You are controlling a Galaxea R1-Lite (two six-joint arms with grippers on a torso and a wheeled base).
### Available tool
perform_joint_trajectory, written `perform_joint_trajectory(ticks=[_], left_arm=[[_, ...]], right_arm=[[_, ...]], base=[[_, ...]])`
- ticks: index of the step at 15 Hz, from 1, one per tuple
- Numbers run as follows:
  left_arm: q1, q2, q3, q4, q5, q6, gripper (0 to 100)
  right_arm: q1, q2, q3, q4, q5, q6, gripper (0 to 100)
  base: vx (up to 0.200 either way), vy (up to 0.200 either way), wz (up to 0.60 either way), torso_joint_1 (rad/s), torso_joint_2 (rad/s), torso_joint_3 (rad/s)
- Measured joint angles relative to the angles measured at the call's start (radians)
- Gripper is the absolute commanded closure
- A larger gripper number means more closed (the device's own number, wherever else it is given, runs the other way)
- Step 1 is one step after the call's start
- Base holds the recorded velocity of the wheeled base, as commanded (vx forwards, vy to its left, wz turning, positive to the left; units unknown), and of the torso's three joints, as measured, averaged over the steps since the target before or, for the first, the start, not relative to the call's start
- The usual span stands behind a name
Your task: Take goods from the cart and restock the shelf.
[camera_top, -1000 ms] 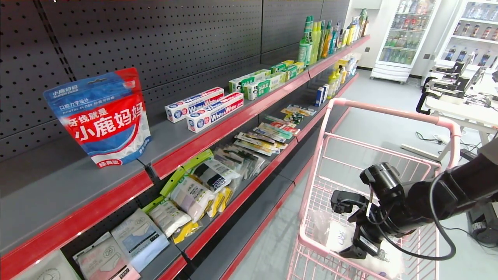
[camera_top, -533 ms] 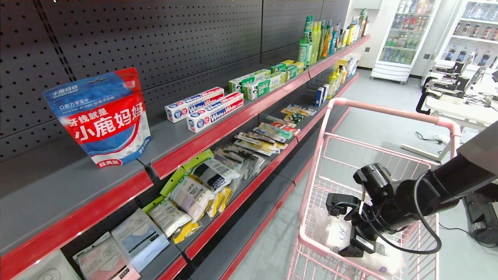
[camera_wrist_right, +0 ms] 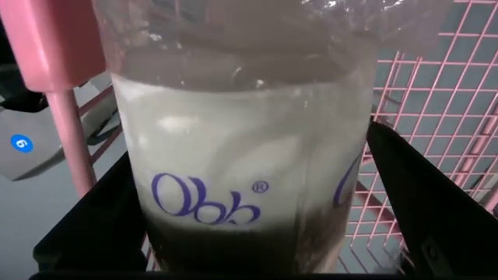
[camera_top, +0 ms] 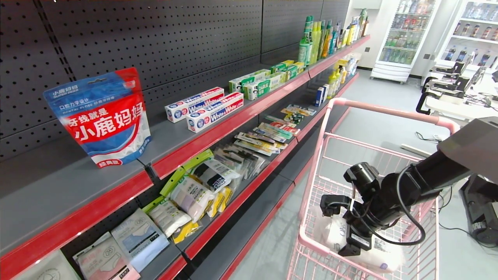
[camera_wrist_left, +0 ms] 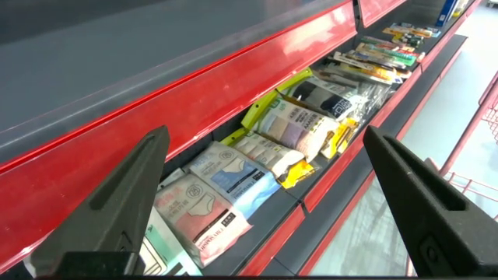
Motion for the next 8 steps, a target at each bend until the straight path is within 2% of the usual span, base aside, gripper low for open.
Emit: perform_joint_trajectory(ticks=[8], left_arm=[[0.000, 0.000, 0.000, 0.000, 0.000, 0.000, 0]], right_arm=[[-0.001, 0.100, -0.106, 0.026, -0.005, 0.003, 0]], base=[[0.000, 0.000, 0.00, 0.000, 0.00, 0.000]])
